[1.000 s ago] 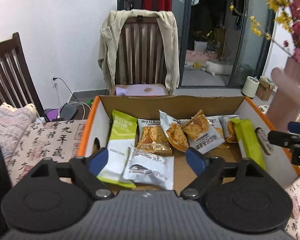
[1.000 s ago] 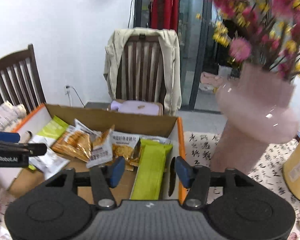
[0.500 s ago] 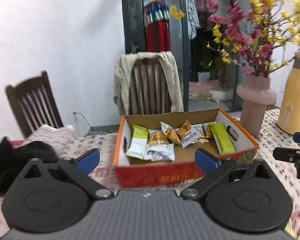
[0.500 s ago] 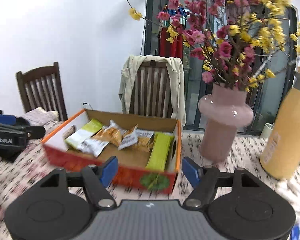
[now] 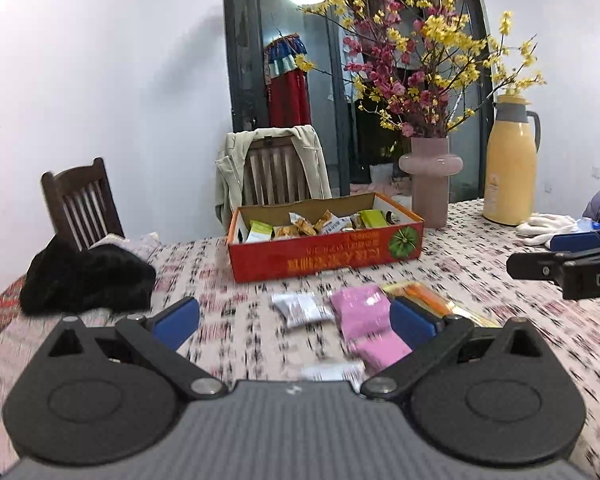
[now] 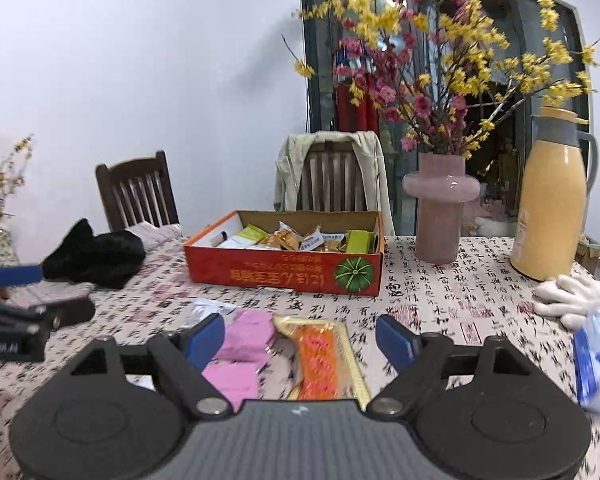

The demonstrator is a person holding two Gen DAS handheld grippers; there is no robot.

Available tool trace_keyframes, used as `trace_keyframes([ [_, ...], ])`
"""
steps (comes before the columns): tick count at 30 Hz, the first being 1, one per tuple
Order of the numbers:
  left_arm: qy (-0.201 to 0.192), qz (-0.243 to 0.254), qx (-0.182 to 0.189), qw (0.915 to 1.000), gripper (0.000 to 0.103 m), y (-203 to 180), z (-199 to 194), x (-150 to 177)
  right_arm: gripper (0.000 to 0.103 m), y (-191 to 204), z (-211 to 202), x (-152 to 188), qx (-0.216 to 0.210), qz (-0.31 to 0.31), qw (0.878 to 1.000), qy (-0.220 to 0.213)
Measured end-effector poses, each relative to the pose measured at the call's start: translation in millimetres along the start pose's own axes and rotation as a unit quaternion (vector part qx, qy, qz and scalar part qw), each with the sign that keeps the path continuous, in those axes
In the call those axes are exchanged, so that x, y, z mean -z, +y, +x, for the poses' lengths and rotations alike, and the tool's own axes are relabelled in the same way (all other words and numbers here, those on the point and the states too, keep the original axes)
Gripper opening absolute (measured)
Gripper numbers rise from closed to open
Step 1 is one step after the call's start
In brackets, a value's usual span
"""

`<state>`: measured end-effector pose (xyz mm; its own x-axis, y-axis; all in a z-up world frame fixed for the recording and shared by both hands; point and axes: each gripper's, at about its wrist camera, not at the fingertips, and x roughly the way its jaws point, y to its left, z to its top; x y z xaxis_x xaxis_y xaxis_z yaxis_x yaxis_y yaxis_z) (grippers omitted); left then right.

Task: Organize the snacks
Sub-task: 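Move both tools back over the remaining snacks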

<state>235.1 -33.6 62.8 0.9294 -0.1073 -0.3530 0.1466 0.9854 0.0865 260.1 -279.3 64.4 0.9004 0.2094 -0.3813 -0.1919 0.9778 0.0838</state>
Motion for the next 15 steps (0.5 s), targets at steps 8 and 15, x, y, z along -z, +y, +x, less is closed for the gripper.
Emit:
trace_keyframes([
  [8, 0.003, -0.02, -0.021, 0.9996, 0.103, -1.2, -60.2, 53.4, 0.088, 27.4, -54.8, 55.7, 0.021, -0.033, 0.999, -0.007],
  [15, 0.038, -0.01, -0.024, 0.9989, 0.103, -0.2, -76.4, 87.7, 0.092, 45.6, -79.5, 95.9, 0.013, -0.064, 0.998, 0.025],
])
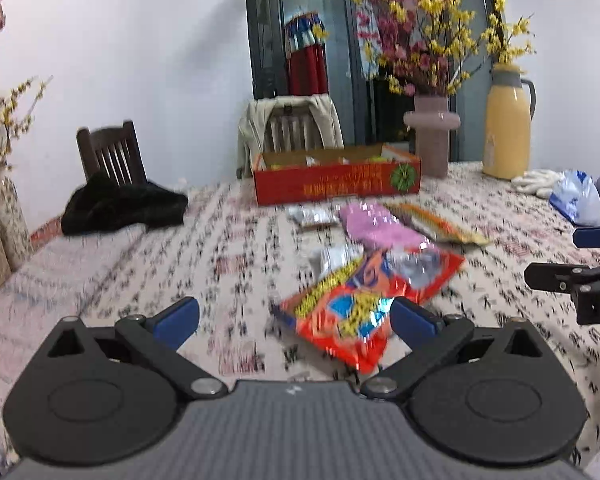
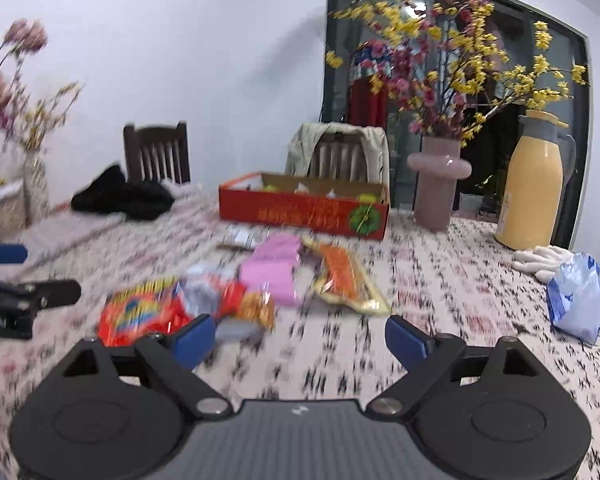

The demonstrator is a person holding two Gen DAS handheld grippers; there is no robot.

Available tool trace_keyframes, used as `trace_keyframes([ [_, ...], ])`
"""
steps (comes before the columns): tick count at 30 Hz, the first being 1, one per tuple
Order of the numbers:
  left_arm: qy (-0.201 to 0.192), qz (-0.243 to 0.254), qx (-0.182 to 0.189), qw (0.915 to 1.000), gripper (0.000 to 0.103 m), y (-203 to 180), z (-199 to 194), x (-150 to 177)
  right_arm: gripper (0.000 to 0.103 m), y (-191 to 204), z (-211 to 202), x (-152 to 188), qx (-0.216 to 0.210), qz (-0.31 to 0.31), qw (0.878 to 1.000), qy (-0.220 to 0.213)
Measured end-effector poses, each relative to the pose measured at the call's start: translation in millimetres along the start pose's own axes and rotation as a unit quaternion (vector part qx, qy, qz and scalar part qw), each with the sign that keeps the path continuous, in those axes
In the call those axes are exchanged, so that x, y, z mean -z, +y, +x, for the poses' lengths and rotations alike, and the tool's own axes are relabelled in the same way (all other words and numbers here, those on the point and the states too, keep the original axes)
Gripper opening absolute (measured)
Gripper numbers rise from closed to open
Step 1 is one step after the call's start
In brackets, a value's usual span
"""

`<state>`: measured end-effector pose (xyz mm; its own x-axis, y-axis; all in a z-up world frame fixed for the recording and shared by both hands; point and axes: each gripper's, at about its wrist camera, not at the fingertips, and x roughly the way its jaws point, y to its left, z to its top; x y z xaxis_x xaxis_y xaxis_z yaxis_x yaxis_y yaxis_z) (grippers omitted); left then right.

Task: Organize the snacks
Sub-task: 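Move both tools back over the remaining snacks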

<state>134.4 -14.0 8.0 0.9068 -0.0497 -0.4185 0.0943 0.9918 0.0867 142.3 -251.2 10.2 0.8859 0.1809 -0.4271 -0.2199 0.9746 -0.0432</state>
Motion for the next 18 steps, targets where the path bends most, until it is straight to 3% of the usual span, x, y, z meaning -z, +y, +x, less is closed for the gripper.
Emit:
trace_keyframes([
  [18, 0.043, -0.017, 0.009, 0.9989, 0.103, 7.0, 37.6, -8.8, 0.092, -4.0, 22.3, -8.6, -0.005, 0.011, 1.0, 0.015],
])
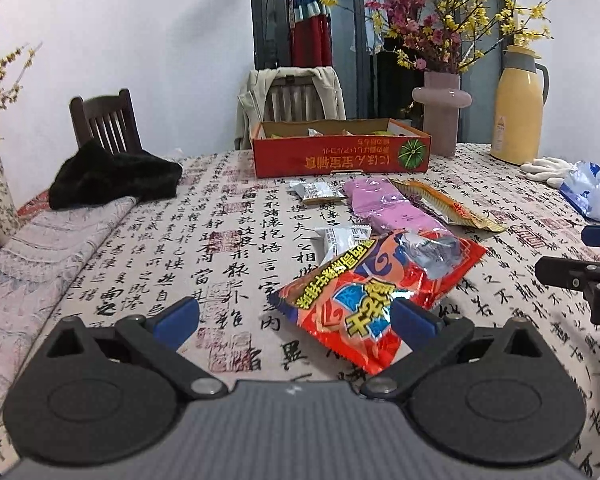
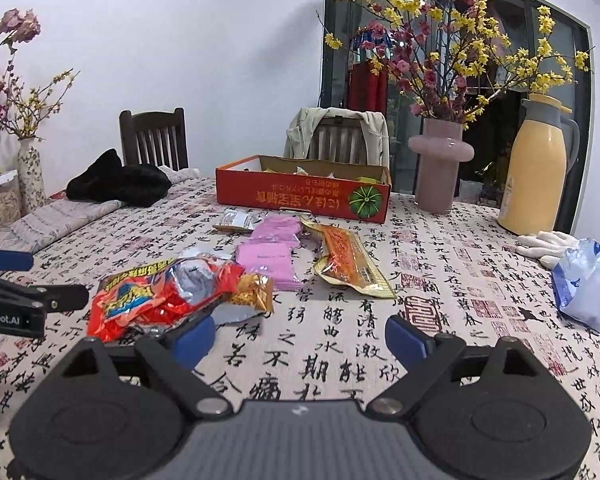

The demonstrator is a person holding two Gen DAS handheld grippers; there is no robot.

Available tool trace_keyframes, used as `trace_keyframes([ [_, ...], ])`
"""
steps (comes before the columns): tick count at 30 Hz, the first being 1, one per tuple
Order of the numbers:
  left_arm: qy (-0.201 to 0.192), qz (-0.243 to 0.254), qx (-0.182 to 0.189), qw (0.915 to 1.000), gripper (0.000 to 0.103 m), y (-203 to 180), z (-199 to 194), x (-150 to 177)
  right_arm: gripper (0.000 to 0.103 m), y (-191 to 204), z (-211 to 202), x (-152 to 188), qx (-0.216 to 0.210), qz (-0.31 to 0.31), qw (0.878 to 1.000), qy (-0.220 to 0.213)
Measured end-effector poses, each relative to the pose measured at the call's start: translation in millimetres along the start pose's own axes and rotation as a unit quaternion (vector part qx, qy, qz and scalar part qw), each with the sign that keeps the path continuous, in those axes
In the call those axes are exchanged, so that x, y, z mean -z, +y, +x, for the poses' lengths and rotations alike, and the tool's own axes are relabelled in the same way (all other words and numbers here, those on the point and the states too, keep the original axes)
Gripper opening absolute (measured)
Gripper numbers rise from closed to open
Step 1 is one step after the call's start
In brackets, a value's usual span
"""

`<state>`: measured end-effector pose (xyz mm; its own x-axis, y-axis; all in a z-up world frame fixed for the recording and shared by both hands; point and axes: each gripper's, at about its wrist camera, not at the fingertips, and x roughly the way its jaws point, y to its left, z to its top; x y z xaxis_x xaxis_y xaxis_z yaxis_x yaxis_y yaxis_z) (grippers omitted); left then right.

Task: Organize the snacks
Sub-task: 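Move both tools back over the remaining snacks, then grasp a white packet with the left tool while the right tool grasps a pink packet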

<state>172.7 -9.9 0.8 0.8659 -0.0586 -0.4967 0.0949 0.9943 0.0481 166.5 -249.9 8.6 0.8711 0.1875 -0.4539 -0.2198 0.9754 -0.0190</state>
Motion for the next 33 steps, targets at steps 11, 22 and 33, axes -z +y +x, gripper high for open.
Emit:
trace_keyframes([
  [11, 0.04, 0.013, 0.096, 0.9945, 0.096, -2.3, 88.6, -65.7, 0.09, -15.7, 64.4, -67.3, -0.064, 0.006, 0.997, 0.031],
  [22, 0.103, 0.013, 0.125, 0.9867, 0.076, -0.9, 166.1, -64.3, 0.078, -9.1, 165.2, -75.9, -0.085, 0.002, 0.991, 0.102],
  [33, 0.079, -0.039, 0.074, 0.9934, 0.04, 27.9, 162.5, -77.8, 0.061, 6.1, 197.7, -65.1, -0.112, -0.005, 0.985, 0.129],
])
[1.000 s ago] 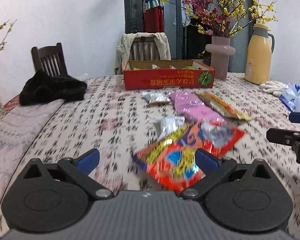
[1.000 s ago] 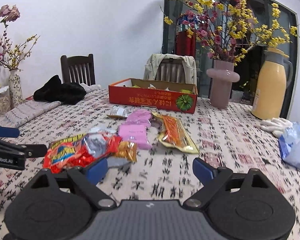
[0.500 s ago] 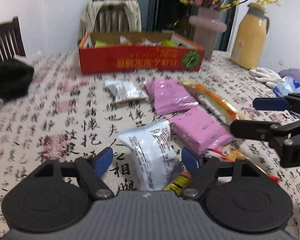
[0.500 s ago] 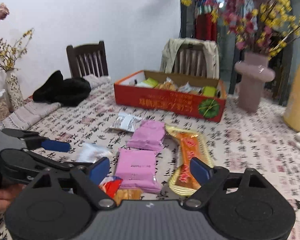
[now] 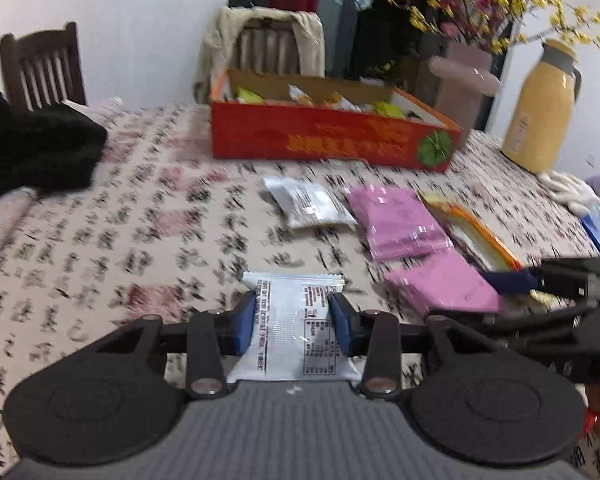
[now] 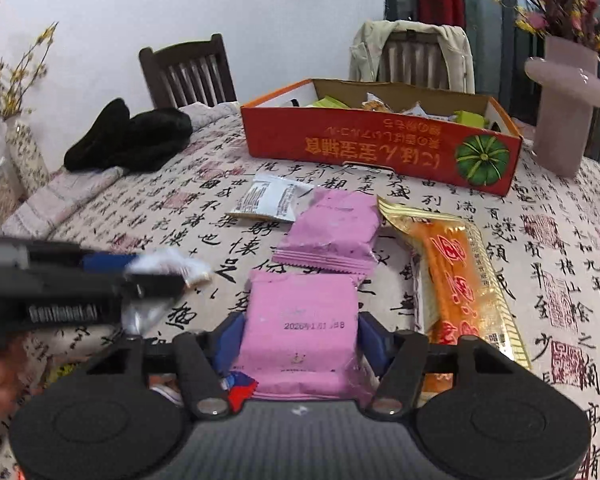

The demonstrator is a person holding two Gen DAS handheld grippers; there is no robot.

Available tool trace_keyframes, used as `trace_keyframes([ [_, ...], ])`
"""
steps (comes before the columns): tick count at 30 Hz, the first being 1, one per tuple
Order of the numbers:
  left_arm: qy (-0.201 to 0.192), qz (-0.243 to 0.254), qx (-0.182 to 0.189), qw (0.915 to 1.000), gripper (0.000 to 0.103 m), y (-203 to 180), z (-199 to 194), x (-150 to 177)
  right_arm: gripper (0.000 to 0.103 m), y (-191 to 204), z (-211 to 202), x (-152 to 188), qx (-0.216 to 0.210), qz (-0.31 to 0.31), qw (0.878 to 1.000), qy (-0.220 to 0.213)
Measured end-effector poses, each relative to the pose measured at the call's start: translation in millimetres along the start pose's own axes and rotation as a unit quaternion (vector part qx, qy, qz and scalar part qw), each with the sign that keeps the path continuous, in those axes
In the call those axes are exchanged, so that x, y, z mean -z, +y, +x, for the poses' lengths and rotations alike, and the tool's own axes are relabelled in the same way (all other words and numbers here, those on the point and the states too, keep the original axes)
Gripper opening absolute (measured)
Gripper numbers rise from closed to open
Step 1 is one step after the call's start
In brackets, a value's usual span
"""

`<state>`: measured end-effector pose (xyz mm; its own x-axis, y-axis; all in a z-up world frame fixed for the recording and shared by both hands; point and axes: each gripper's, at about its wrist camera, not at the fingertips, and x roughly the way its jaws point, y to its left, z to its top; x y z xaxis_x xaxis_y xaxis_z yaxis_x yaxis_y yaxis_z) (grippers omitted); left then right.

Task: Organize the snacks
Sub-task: 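Grasp a white packet with the left tool while the right tool grasps a pink packet, then carry both packets into the red box and open both tools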

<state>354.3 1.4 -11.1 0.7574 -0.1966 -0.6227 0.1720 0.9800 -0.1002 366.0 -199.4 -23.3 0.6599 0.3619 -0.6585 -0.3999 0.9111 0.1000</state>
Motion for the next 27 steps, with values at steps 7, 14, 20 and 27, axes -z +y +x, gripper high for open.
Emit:
trace_keyframes([
  [7, -0.05, 0.012, -0.003, 0.9987, 0.04, -11.1, -38.7, -10.4, 0.061, -7.1, -27.7, 0.5, 0.023, 0.018, 0.999, -0.037],
  [14, -0.094, 0.017, 0.002, 0.9954, 0.04, -31.0, -93.0, -2.0, 0.061, -4.2, -96.7, 12.2, 0.076, -0.016, 0.992, -0.101],
  [20, -0.113, 0.015, 0.001, 0.9934, 0.04, -41.9, -135.6, 15.7, 0.061, 5.9, -151.6, 40.9, 0.081, -0.02, 0.988, -0.129],
  [27, -0.138, 0.016, -0.003, 0.9904, 0.04, -48.8, -171.5, 26.2, 0.061, 16.8, -190.0, 64.9, 0.083, -0.018, 0.985, -0.147],
])
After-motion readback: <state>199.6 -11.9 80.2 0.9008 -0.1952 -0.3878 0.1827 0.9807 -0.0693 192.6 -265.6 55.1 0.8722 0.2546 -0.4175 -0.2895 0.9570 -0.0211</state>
